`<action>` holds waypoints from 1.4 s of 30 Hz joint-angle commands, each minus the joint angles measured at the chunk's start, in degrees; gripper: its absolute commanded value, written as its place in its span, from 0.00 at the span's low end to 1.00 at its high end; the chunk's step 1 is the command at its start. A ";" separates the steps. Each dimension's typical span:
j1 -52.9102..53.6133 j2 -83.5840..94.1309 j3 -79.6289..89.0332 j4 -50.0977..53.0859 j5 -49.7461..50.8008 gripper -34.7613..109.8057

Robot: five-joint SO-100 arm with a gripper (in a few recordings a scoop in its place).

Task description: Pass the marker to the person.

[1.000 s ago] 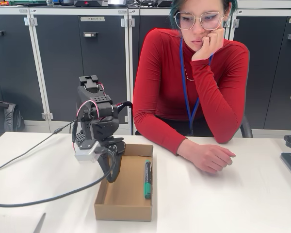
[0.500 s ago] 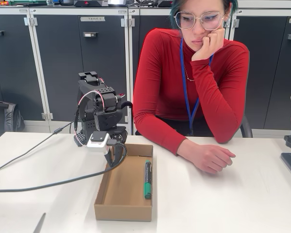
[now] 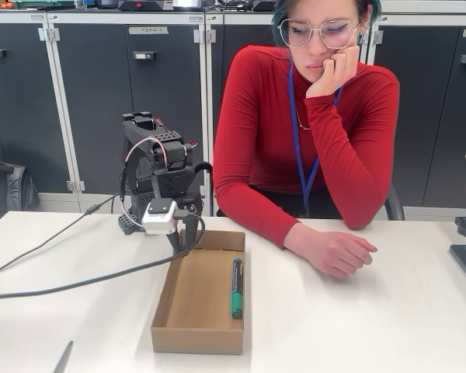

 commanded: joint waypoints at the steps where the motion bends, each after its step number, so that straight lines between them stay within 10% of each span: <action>1: -5.89 0.35 -4.13 -5.10 1.93 0.21; 42: -7.38 -16.52 -10.20 -21.27 0.97 0.22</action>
